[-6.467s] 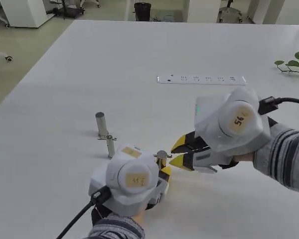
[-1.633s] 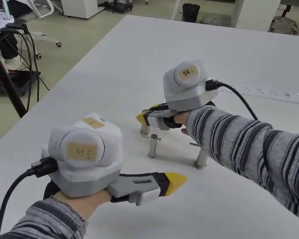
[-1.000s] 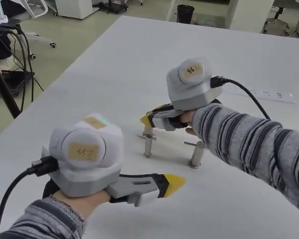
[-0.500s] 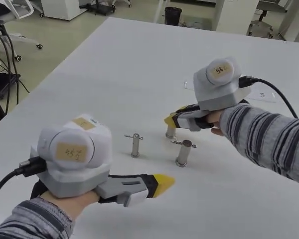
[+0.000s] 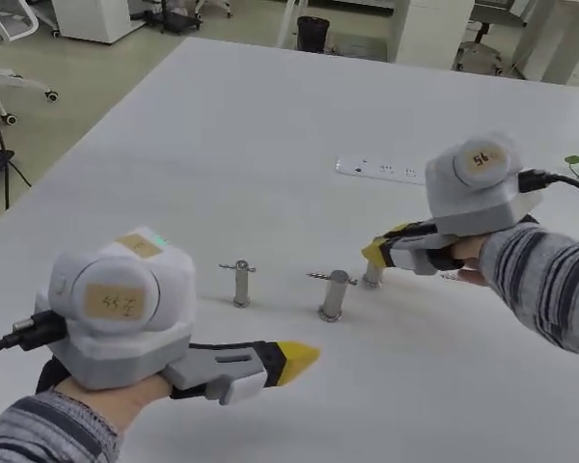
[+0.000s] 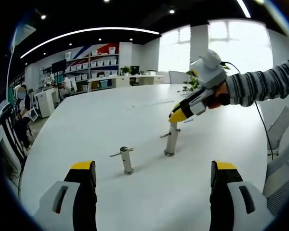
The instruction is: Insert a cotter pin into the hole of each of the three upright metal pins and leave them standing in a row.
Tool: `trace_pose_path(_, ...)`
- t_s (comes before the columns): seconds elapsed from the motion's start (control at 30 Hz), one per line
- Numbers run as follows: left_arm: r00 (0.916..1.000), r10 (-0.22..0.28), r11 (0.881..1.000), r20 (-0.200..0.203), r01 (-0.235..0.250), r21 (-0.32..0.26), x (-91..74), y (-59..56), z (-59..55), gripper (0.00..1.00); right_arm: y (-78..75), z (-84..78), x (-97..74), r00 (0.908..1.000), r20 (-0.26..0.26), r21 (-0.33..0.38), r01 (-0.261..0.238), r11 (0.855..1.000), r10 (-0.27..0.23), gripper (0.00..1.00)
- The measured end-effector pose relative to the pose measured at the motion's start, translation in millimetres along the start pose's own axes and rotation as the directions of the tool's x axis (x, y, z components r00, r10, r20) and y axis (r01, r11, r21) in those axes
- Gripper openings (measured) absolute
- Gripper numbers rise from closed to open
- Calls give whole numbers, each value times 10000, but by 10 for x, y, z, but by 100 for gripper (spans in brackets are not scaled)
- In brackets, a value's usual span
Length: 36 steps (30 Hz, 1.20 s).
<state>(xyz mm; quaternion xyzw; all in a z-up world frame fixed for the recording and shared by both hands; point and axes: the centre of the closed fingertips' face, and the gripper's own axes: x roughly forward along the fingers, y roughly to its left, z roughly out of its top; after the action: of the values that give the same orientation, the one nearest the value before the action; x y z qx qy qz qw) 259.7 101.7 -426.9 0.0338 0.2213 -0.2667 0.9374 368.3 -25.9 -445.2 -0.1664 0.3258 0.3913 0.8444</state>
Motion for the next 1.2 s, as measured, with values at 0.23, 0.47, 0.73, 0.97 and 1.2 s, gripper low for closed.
trace_pose_path(0.23, 10000, -13, 10000, -48, 13, 43, 1, -5, -13, 99, 27, -108, -188, 10000, 29, 158, 62, 9999, -62, 8)
trace_pose_path(0.47, 10000, 4, 10000, -49, -4, 83, -3, -4, -12, 99, 149, -219, -320, 9999, 88, 465, -110, 9989, 106, 8)
trace_pose_path(0.73, 10000, -36, 9999, -26, 37, 124, -5, -22, -4, 98, 333, -272, -428, 9998, 199, 519, -99, 9986, 89, 8)
trace_pose_path(0.97, 10000, -46, 9999, 5, 46, 140, -8, -31, 10, 98, 481, -286, -458, 9995, 300, 660, -106, 9978, 87, 8)
trace_pose_path(1.2, 10000, -8, 9999, 20, 8, 137, -13, -24, 19, 99, 653, -306, -434, 9993, 318, 789, -222, 9966, 198, 8)
